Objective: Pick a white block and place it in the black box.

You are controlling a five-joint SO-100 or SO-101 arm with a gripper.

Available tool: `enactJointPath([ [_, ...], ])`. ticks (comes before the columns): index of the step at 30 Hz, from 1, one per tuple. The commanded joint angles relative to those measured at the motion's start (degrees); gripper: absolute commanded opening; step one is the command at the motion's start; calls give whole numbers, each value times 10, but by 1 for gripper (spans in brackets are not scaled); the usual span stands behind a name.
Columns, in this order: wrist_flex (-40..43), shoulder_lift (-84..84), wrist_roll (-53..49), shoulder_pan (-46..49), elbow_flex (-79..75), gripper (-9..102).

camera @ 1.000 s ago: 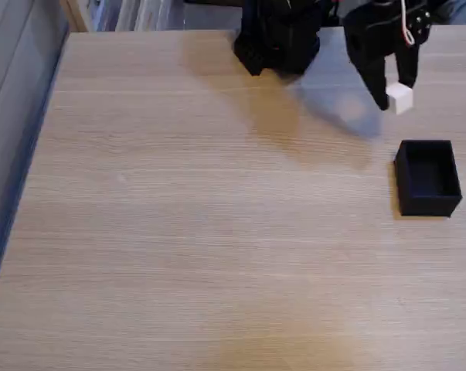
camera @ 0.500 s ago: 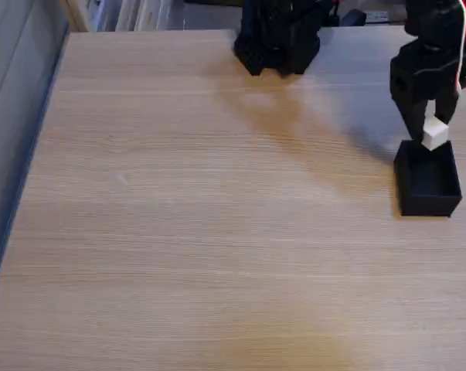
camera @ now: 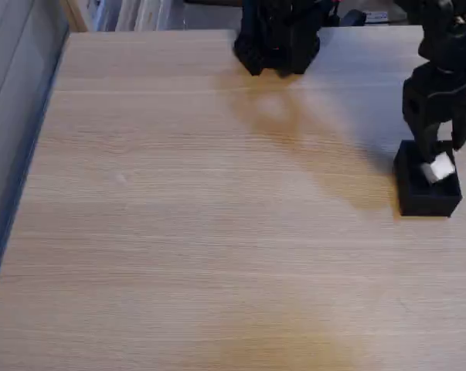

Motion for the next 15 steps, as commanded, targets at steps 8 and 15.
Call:
enactJointPath([
  [8,-8,30,-13,23,8,10],
  [15,-32,148,-24,52,125,0],
])
